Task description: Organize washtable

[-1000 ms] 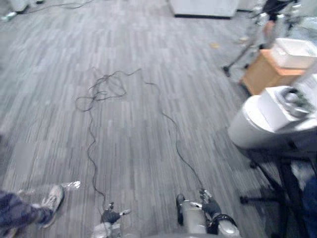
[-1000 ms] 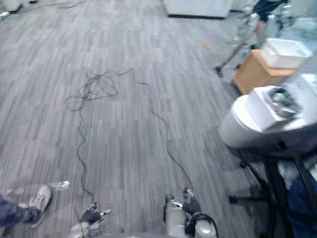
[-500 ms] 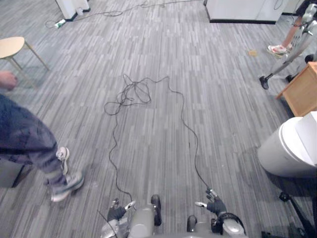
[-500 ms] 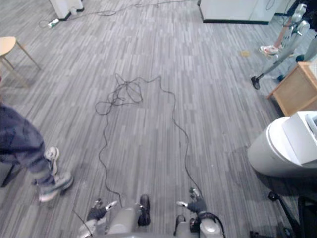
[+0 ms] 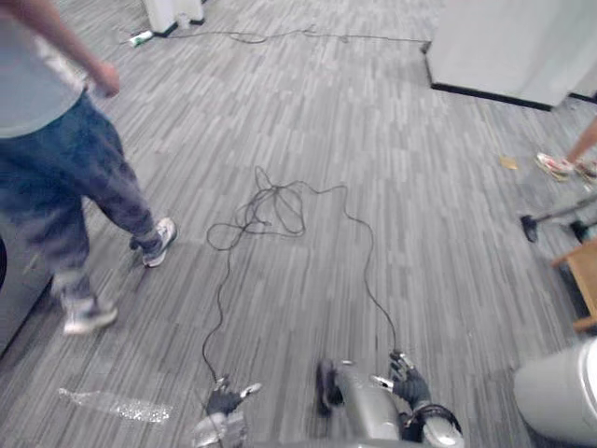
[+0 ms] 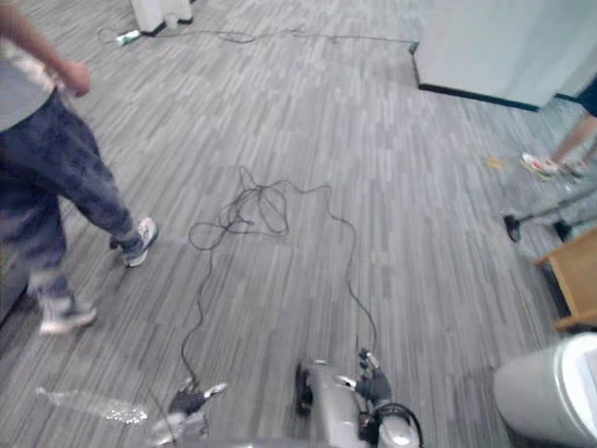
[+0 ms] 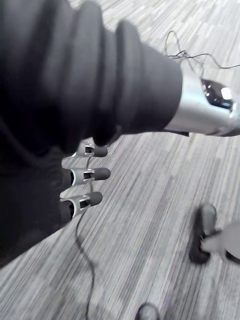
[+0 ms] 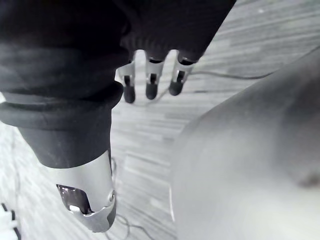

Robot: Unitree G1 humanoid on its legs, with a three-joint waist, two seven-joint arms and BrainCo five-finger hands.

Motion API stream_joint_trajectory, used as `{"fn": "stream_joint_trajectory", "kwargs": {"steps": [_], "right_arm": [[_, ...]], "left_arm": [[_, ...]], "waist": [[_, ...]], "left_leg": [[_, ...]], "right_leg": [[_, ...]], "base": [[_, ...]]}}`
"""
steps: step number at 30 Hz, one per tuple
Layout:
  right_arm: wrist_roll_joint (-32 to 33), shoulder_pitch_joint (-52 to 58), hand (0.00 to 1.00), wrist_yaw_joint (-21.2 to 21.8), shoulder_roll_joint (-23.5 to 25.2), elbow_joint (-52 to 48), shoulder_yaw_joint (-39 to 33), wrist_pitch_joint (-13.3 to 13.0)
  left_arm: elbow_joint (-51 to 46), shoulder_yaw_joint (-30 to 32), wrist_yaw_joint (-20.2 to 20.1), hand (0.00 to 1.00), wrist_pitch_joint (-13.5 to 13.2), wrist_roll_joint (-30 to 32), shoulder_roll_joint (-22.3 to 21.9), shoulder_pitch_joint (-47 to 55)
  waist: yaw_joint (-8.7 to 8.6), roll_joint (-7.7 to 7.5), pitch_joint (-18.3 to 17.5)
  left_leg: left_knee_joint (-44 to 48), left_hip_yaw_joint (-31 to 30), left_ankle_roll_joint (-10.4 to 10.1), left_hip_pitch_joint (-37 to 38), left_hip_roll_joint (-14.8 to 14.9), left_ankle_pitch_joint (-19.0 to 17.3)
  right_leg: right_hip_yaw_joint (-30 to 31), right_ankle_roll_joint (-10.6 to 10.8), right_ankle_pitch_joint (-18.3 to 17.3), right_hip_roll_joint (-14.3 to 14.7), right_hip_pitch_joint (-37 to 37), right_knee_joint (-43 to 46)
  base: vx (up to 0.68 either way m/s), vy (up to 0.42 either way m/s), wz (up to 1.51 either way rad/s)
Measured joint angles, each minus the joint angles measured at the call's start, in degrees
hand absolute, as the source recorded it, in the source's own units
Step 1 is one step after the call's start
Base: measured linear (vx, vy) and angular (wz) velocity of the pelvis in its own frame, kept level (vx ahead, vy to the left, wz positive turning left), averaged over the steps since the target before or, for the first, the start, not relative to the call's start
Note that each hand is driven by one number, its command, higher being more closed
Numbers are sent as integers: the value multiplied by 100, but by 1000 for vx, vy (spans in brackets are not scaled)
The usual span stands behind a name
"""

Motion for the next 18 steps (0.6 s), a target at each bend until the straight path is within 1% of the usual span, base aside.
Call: {"fn": "stream_joint_trajectory", "kwargs": {"steps": [1, 2, 3, 4, 5, 6, 7, 8, 9, 10, 11, 12, 13, 14, 15, 16, 17, 18], "right_arm": [[23, 10, 0, -8, 44, 4, -14, 21], [13, -14, 0, 0, 44, -30, -32, 32], [-12, -73, 0, 0, -74, -85, 0, 33], [-58, -122, 0, -6, -160, -125, 40, 40], [-60, -166, 0, -11, -194, -102, 52, 62], [-54, -205, 0, -32, -196, 9, 58, 143], [-47, -226, 0, -66, -168, 168, 150, 180], [-46, -227, 0, -83, -135, 222, 198, 225], [-41, -223, 0, -112, -58, 291, 292, 244], [-28, -241, 0, -112, 23, 323, 378, 239], [-27, -253, 0, -111, 54, 319, 393, 240], [-29, -270, 0, -111, 84, 336, 404, 250], [-38, -270, 0, -111, 117, 376, 415, 257], [-47, -261, 0, -111, 122, 412, 443, 258], [-83, -277, 0, -104, 113, 503, 458, 244], [-164, -305, 0, -110, 152, 677, 450, 258], [-183, -310, 0, -104, 209, 724, 441, 260], [-236, -256, 0, -99, 340, 755, 435, 241]], "left_arm": [[-8, 4, -22, 0, -3, 49, -99, 32], [8, 13, -26, 0, 0, 50, -189, 13], [21, 64, -47, 0, -2, 54, -323, -36], [-33, 171, -64, 0, -4, 50, -348, -64], [-78, 309, -78, 0, -8, 40, -352, -61], [-174, 543, -75, 0, -12, 28, -341, -72], [-206, 633, -44, 0, -11, 5, -204, -47], [-258, 659, -44, 0, -16, -23, -135, -13], [-351, 678, -34, 0, -38, -34, -46, 93], [-440, 717, -13, 0, -65, -122, -17, 212], [-483, 732, 1, 0, -78, -192, -11, 247], [-610, 758, 6, 0, -120, -270, -44, 294], [-649, 761, 15, 0, -158, -323, -65, 297], [-639, 762, 20, 0, -159, -375, -100, 302], [-625, 781, 41, 0, -163, -429, -166, 341], [-570, 811, 47, 0, -204, -466, -172, 361], [-534, 845, 25, 0, -199, -464, -109, 374], [-509, 985, 22, 0, -196, -463, 34, 383]], "waist": [[-59, -34, -68], [-108, 20, -89], [-82, 243, -73], [-40, 376, 23], [33, 447, 56], [95, 456, 135], [223, 337, 179], [302, 258, 173], [425, 207, 164], [503, 46, 121], [521, 48, 119], [561, 58, 108], [609, 98, 90], [670, 151, 68], [713, 263, -1], [738, 139, -113], [714, 48, -204], [633, -286, -300]], "left_leg": [[396, -157, -163, 146, -81, -93], [799, -146, -240, 85, -62, -132], [2221, 65, -709, -460, 65, 160], [3845, 304, -1101, -1214, 230, 1414], [4577, 433, -1173, -1551, 380, 1554], [5766, 682, -932, -2093, 726, 1364], [6299, 863, -604, -2549, 929, 1109], [6299, 969, -518, -2750, 1008, 981], [5971, 1125, -441, -3202, 1146, 736], [5276, 1229, -489, -3653, 1237, 551], [4855, 1253, -516, -3850, 1237, 527], [3863, 1358, -547, -4201, 1201, 548], [2648, 1485, -721, -4365, 1198, 689], [2038, 1507, -855, -4407, 1206, 783], [1329, 1503, -824, -4473, 1254, 1138], [1382, 1656, -480, -4272, 1112, 1799], [1409, 1705, -194, -4177, 977, 1886], [1515, 1867, 153, -3985, 676, 1602]], "right_leg": [[-54, -540, 699, -8, 41, -33], [-66, -333, 756, -19, 67, 207], [-121, -356, 343, 48, 269, 348], [4, -389, 78, 210, 688, 174], [52, -407, 7, 324, 944, 54], [201, -465, -177, 513, 1552, -177], [408, -535, -373, 573, 2187, -402], [585, -518, -446, 569, 2491, -555], [891, -476, -529, 517, 3023, -951], [1115, -353, -609, 394, 3496, -1348], [1204, -327, -657, 323, 3702, -1497], [1345, -237, -785, 142, 4053, -1736], [1476, -129, -897, -64, 4358, -1901], [1558, -97, -940, -132, 4437, -1903], [1789, -118, -1014, -202, 4572, -1829], [2017, -45, -1083, -399, 4628, -1457], [2063, -18, -1066, -534, 4547, -1108], [2250, 286, -859, -786, 4201, -93]], "base": [[722, -39, 79], [860, -18, 68], [977, -11, 14], [792, 1, -24], [963, -24, -58], [794, -13, -69], [952, -9, -73], [771, 20, -89], [759, 73, -102], [751, 106, -94], [763, 177, -65], [765, 243, -56], [783, 271, -62], [812, 339, -84], [877, 416, -97], [1095, 553, -88], [942, 481, -53], [1120, 529, -7]]}}
